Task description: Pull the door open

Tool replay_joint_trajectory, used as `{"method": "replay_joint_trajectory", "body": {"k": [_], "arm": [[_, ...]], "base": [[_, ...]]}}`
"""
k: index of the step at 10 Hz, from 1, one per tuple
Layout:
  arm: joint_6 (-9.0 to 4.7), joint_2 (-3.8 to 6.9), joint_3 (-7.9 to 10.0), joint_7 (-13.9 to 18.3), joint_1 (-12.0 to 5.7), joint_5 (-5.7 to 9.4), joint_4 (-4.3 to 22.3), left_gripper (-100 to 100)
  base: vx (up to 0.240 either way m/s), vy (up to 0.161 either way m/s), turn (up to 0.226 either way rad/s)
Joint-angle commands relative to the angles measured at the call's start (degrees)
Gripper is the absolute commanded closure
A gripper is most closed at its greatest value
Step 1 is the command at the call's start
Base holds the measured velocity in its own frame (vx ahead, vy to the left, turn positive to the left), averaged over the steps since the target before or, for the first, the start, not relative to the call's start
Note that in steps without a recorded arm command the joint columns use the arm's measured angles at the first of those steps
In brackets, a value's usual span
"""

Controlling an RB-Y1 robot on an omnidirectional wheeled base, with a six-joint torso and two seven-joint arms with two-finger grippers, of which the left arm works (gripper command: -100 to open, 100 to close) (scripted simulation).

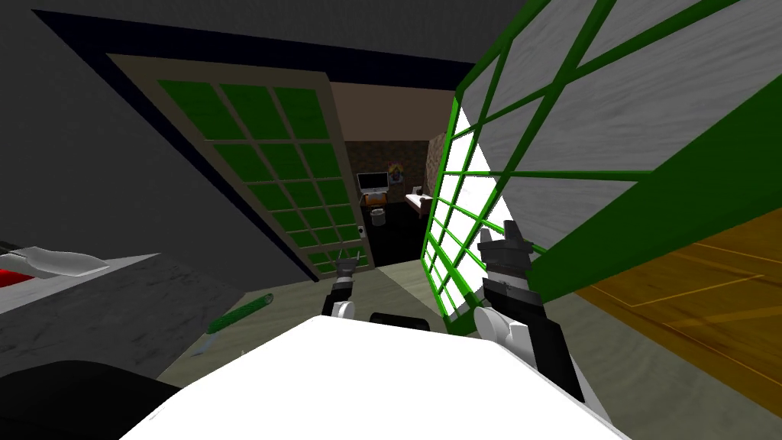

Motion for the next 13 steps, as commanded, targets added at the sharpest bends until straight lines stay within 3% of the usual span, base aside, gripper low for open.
{"method": "replay_joint_trajectory", "body": {"k": [1, 13], "arm": [[-0.82, 0.36, -0.22, 2.03, -0.30, 1.36, 1.85, -100], [-7.61, 2.52, -2.07, 15.51, -3.36, 10.57, 17.16, -100]], "base": [[0.089, 0.031, -0.075], [0.090, 0.043, -0.077]]}}
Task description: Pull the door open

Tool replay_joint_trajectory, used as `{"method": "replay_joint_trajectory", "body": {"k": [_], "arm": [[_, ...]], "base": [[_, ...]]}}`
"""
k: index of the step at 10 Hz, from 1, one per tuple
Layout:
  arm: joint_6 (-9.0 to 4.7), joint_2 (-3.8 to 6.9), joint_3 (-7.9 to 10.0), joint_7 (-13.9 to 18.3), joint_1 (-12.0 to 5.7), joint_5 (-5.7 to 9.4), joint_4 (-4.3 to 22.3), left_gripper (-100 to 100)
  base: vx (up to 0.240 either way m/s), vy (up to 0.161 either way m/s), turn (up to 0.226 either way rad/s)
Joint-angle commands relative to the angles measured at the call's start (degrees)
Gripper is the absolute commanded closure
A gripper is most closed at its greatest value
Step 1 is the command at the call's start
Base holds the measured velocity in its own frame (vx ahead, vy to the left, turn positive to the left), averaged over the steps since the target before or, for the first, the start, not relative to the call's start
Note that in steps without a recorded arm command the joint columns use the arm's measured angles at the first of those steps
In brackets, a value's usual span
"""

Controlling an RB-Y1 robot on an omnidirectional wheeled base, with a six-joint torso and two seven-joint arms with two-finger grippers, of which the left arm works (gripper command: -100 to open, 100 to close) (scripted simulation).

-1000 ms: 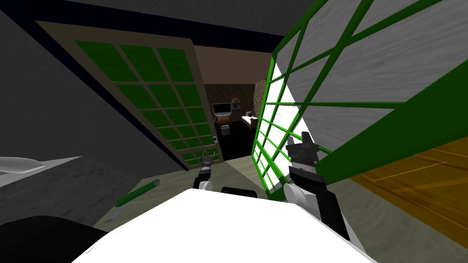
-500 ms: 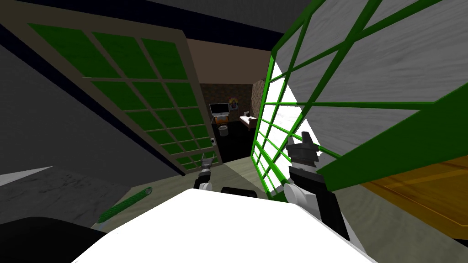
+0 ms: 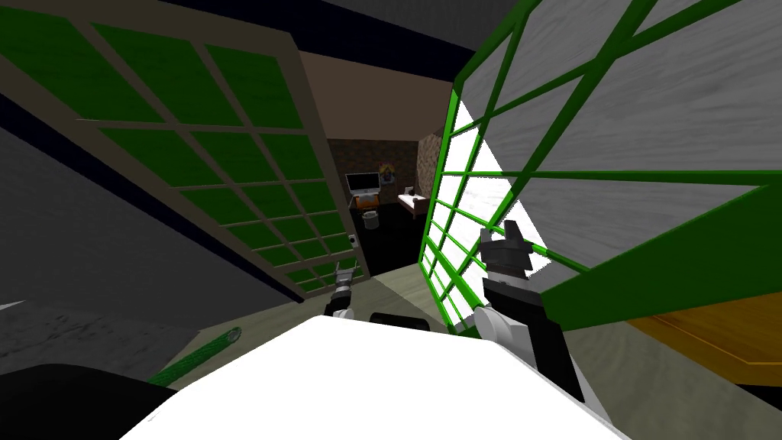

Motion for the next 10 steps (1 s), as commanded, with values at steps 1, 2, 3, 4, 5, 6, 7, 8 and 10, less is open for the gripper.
{"method": "replay_joint_trajectory", "body": {"k": [1, 2, 3, 4, 5, 6, 7, 8, 10], "arm": [[-0.82, 0.24, -0.20, 1.80, -0.38, 1.20, 1.85, -100], [-1.31, 0.37, -0.33, 2.77, -0.60, 1.86, 2.95, -100], [-1.79, 0.51, -0.46, 3.74, -0.82, 2.52, 4.05, -100], [-2.28, 0.64, -0.60, 4.71, -1.04, 3.18, 5.15, -100], [-2.77, 0.77, -0.73, 5.68, -1.26, 3.85, 6.25, -100], [-3.21, 0.89, -0.85, 6.55, -1.46, 4.44, 7.24, -100], [-3.63, 0.99, -0.96, 7.38, -1.64, 5.01, 8.19, -100], [-4.05, 1.10, -1.08, 8.22, -1.83, 5.58, 9.14, -100], [-5.23, 1.40, -1.40, 10.56, -2.37, 7.18, 11.80, -100]], "base": [[0.086, 0.048, -0.089], [0.085, 0.041, -0.070], [0.080, 0.037, -0.056], [0.086, 0.047, -0.057], [0.104, 0.054, -0.066], [0.084, 0.050, -0.073], [0.074, 0.043, -0.057], [0.072, 0.047, -0.054], [0.103, 0.059, -0.092]]}}
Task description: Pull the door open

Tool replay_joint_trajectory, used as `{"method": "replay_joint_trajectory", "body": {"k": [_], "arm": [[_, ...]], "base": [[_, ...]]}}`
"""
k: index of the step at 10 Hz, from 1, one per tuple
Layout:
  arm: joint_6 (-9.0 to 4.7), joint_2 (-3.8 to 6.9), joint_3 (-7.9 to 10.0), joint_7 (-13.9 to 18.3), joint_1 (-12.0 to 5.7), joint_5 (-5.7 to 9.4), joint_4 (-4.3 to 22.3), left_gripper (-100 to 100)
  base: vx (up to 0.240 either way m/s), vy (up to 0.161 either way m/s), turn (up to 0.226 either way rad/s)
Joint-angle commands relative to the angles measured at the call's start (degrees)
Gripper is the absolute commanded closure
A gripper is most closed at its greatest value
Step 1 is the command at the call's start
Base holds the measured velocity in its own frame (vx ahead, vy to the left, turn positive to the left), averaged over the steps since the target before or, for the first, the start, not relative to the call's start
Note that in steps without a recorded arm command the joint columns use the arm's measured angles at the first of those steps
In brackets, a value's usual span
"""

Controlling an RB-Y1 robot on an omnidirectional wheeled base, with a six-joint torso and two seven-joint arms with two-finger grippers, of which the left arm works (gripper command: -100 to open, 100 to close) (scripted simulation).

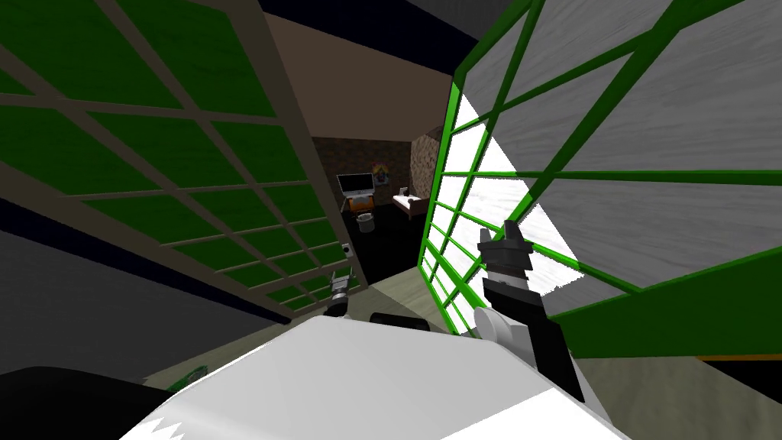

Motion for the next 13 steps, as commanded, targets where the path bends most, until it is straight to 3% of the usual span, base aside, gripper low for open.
{"method": "replay_joint_trajectory", "body": {"k": [1, 3, 7, 8, 9, 10, 12, 13], "arm": [[-0.75, 0.04, -0.21, 1.30, -0.39, 0.82, 1.60, -100], [-1.97, 0.33, -0.54, 3.72, -0.94, 2.47, 4.35, -100], [-3.32, 0.63, -0.91, 6.40, -1.55, 4.30, 7.39, -100], [-2.94, 0.66, -0.82, 5.84, -1.29, 4.03, 6.61, -100], [-3.20, 1.94, -0.71, 7.67, -1.45, 4.15, 7.75, -100], [-3.27, 2.40, -0.66, 8.28, -1.49, 4.17, 8.13, -100], [-3.58, 4.63, -0.46, 11.20, -1.69, 4.29, 9.95, -100], [-3.66, 5.22, -0.41, 11.98, -1.74, 4.32, 10.44, -100]], "base": [[0.075, 0.045, -0.033], [0.093, 0.065, -0.087], [0.076, 0.039, -0.045], [0.027, 0.013, -0.011], [0.096, 0.005, -0.011], [0.175, -0.005, -0.013], [0.233, 0.003, -0.014], [0.168, 0.000, -0.012]]}}
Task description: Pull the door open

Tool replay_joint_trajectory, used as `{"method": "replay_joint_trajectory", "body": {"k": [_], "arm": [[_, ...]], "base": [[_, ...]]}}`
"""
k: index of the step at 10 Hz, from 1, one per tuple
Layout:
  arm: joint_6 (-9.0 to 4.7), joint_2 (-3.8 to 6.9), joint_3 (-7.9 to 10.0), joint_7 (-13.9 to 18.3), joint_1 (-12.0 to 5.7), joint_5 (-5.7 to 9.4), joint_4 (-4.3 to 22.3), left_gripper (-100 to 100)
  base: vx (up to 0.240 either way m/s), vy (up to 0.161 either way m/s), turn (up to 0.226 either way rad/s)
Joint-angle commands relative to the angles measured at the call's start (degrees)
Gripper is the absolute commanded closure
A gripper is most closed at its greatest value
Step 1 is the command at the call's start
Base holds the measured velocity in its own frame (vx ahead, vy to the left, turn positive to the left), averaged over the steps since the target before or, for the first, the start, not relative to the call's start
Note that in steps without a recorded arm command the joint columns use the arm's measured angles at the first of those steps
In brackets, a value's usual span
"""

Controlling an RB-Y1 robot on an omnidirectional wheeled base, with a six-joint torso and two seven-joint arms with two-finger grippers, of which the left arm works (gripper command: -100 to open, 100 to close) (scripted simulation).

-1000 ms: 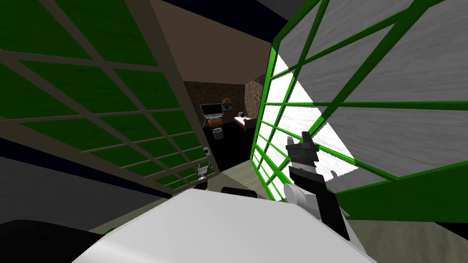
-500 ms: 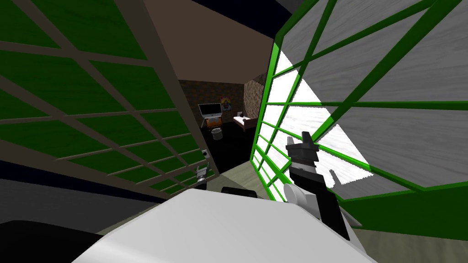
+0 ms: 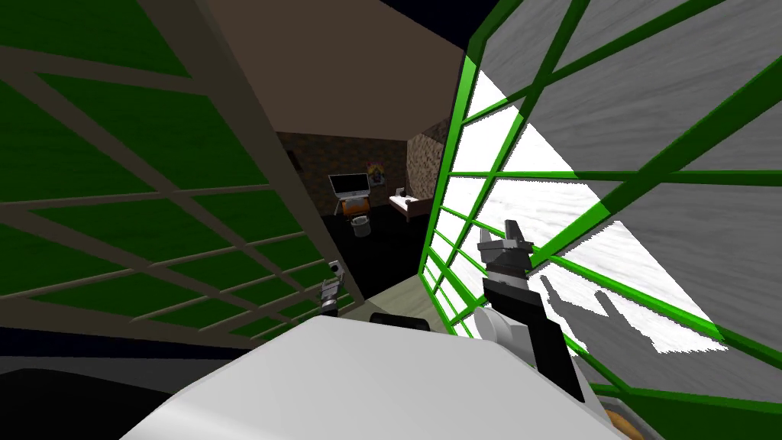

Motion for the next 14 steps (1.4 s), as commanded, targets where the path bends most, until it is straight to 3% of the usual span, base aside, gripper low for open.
{"method": "replay_joint_trajectory", "body": {"k": [1, 4, 5, 6, 11, 14], "arm": [[-0.38, 1.07, 0.07, 1.75, -0.45, 0.03, 1.48, -100], [-0.77, 3.85, 0.32, 5.40, -0.70, 0.17, 3.76, -100], [-1.36, 3.27, 0.07, 5.23, -1.44, -0.03, 4.92, -100], [-1.36, 3.27, 0.07, 5.23, -1.44, -0.03, 4.92, 100], [-1.36, 3.27, 0.07, 5.23, -1.44, -0.03, 4.92, 100], [-1.66, 4.61, -1.86, 6.94, -0.64, -1.04, 4.33, 100]], "base": [[0.106, 0.000, -0.004], [0.158, 0.023, -0.017], [0.083, 0.028, -0.006], [-0.015, -0.005, 0.004], [-0.015, -0.004, -0.001], [-0.166, -0.010, -0.078]]}}
